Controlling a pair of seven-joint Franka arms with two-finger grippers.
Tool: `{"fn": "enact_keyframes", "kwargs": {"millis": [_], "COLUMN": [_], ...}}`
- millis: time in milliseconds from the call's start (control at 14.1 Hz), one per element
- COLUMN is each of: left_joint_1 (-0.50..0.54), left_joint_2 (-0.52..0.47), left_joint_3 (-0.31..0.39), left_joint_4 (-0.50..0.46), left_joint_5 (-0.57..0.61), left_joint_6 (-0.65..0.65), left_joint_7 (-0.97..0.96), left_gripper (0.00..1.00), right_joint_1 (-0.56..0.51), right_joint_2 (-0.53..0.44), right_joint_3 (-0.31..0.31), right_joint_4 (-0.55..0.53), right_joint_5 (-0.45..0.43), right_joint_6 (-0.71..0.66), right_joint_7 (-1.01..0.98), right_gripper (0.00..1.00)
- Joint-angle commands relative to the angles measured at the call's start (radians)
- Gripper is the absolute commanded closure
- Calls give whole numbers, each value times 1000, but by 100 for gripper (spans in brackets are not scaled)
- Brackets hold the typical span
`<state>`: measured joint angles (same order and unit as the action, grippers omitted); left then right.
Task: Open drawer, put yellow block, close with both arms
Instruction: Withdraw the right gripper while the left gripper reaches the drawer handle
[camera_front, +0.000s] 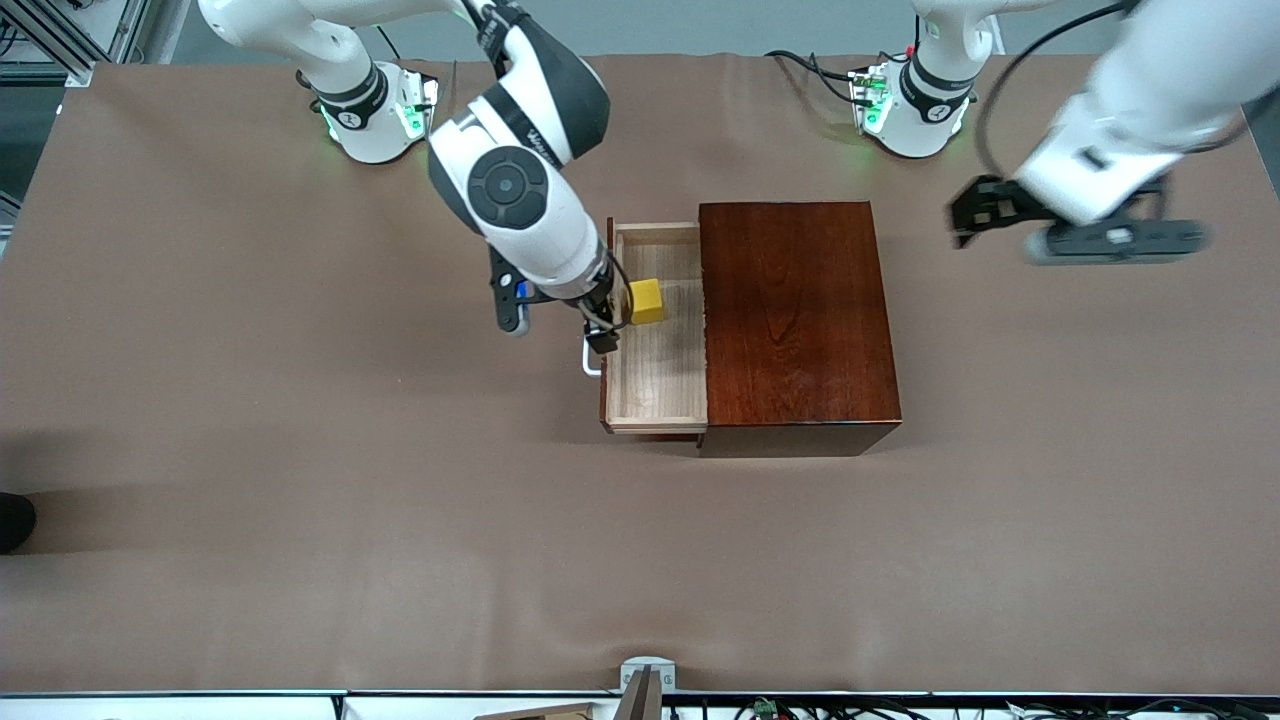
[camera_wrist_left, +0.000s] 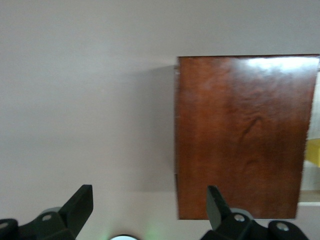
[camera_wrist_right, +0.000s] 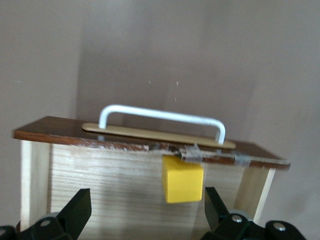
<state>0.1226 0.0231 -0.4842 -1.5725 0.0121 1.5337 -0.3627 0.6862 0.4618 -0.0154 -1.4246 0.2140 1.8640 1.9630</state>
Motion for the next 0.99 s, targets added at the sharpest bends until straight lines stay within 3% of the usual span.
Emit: {"fn": "enact_keyframes", "kwargs": {"millis": [0, 212, 637, 779, 921], "left_joint_1": [-49, -229, -501, -616, -790], "left_joint_2": [95, 208, 493, 555, 598], "left_joint_3": [-94, -103, -86, -10, 157], "left_joint_4": [51, 80, 276, 319, 359], "left_joint_5": [-6, 40, 199, 232, 233], "left_joint_6": [28, 139, 242, 314, 368], "left_joint_7": [-198, -455, -893, -1030, -1102], "left_gripper": [0, 0, 0, 0, 0], "right_joint_1": [6, -51, -168, -185, -250], "right_joint_2": [-18, -52, -138, -153, -182], "right_joint_3": [14, 12, 14, 9, 21], "right_joint_4": [24, 29, 29, 29, 33], "right_joint_5": [-149, -176, -173, -189, -177], "right_joint_6": [-69, -187, -287, -370, -397], "right_joint_7": [-167, -313, -622, -734, -812], "right_gripper": [0, 0, 0, 0, 0]}}
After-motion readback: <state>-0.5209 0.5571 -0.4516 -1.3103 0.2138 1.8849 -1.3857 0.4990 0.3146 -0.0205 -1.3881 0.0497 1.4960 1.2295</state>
